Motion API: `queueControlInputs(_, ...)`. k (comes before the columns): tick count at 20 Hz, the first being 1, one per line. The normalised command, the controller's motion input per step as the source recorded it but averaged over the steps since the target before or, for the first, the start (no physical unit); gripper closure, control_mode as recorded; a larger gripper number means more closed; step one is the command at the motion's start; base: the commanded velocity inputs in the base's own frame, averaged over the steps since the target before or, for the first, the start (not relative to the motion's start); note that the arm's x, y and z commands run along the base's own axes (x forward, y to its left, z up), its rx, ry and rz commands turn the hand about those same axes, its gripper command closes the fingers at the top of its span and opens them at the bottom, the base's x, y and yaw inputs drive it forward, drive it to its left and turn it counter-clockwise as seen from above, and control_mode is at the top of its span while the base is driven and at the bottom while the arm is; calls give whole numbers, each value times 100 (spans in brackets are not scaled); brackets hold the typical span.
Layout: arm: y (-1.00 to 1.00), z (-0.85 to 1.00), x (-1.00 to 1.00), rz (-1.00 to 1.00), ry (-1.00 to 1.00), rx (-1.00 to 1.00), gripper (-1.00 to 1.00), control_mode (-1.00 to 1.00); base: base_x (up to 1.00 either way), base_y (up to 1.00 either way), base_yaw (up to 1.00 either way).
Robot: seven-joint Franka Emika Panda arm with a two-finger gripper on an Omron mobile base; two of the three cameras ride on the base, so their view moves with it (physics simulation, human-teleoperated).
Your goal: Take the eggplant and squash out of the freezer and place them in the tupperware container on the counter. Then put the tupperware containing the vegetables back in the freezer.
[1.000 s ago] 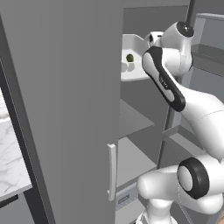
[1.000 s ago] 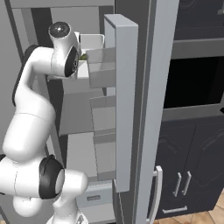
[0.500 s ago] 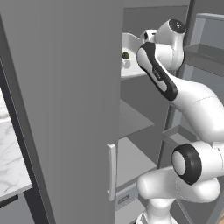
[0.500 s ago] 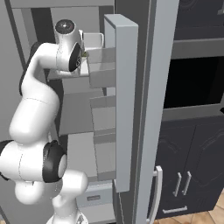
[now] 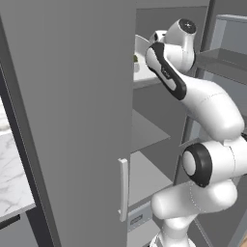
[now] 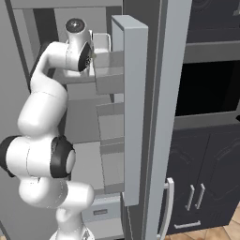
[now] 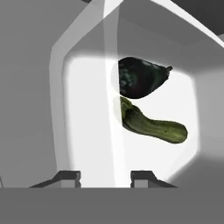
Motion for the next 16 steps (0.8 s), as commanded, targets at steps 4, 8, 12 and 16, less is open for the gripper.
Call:
queueControlInputs(4,0,0,29,-1,0,0,100,-100,0,0,0)
queueControlInputs(8,0,0,11,-3,0,0,-100,-100,0,0,0)
queueControlInputs(12,0,0,0,-5,0,0,-100,-100,0,0,0)
queueControlInputs(16,0,0,0,-5,-2,0,-100,-100,0,0,0)
